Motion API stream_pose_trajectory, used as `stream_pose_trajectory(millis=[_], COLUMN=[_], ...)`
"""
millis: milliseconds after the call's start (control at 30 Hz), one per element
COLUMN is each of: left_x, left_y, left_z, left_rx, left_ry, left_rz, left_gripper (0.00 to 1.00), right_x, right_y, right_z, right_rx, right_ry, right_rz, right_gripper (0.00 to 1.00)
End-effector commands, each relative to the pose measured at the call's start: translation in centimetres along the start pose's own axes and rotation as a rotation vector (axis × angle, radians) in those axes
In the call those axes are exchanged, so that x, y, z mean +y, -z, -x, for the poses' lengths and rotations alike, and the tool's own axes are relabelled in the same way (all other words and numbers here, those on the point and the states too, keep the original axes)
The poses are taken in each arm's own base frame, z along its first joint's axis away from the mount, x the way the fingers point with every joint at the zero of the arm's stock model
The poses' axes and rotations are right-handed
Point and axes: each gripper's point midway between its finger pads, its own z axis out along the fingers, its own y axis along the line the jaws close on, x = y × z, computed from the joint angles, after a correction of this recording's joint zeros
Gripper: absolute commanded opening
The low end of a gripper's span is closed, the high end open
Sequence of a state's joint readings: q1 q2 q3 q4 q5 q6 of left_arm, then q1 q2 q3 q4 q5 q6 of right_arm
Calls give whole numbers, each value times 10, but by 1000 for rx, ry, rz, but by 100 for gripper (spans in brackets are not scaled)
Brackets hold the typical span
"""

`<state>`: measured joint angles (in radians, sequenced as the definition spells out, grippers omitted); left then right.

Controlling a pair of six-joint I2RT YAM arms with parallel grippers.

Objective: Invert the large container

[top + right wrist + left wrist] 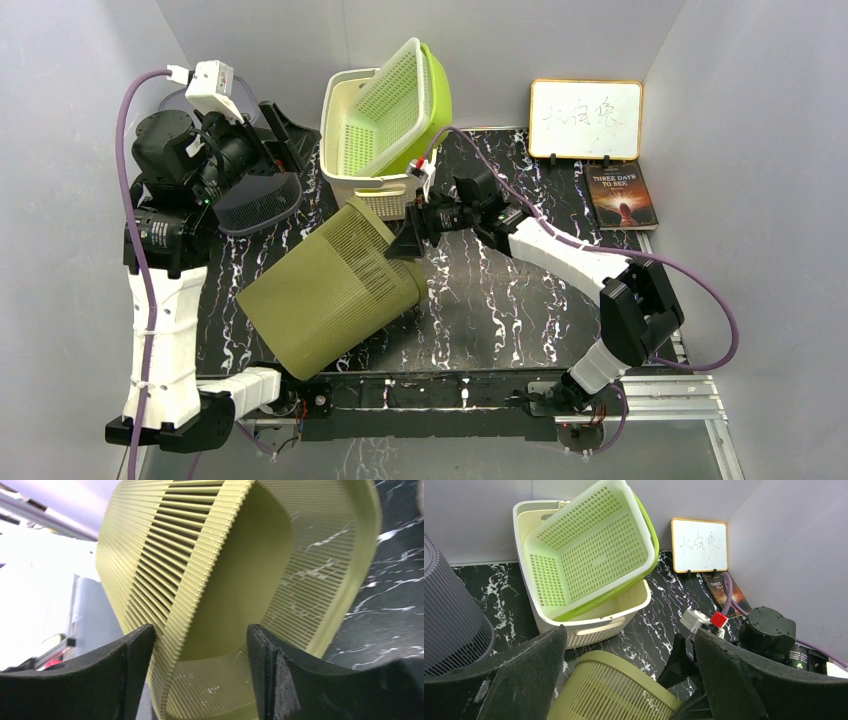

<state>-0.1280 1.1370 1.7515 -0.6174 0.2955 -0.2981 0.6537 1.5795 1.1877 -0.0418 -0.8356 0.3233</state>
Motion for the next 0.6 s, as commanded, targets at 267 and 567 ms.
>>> stream_pose_trajectory(millis=[267,567], left_x=[-7,-14], left_y=[7,16], left_z=[9,22], left_rx=[-38,-73], left_ry=[-12,-14], left_rz=[-18,-32], left_gripper=[98,98], right_x=[63,108], right_y=[-5,51], right_z=[-16,47], right_rx=[-1,-464], right_ry=[-1,-23], right_rz=[296,424], right_gripper=[0,0])
